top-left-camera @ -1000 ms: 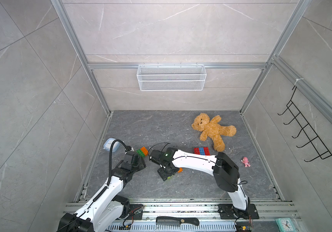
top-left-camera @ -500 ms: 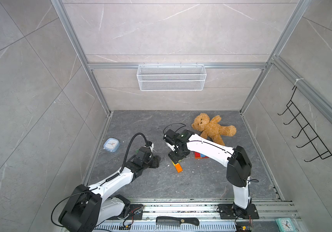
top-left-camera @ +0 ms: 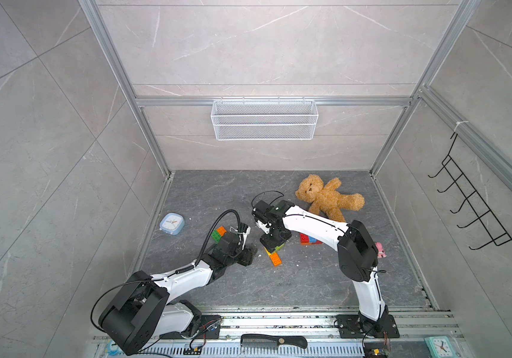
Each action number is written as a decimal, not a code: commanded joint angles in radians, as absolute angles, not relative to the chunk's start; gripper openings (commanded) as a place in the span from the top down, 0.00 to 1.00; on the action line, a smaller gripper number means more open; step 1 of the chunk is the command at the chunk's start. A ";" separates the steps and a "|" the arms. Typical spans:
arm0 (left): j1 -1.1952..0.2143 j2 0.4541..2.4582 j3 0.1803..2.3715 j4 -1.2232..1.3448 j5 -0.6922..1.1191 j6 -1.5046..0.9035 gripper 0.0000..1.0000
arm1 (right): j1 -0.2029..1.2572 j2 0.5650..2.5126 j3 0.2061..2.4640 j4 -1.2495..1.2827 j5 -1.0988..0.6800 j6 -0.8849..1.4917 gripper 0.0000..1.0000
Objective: Assemble a rectangle with lego
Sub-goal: Assemble the lego brick at the center of the board.
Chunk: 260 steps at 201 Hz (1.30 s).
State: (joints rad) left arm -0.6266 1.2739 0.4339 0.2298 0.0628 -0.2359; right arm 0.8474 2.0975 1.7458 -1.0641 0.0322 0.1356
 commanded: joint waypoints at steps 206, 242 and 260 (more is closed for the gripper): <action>-0.628 1.238 0.425 0.252 0.026 -0.199 0.34 | 0.850 2.122 1.704 -1.037 0.010 0.186 0.73; -0.628 1.236 0.423 0.253 0.026 -0.200 0.34 | 0.850 2.128 1.704 -1.039 0.005 0.190 0.74; -0.629 1.235 0.423 0.255 0.026 -0.198 0.34 | 0.850 2.128 1.702 -1.038 0.003 0.195 0.74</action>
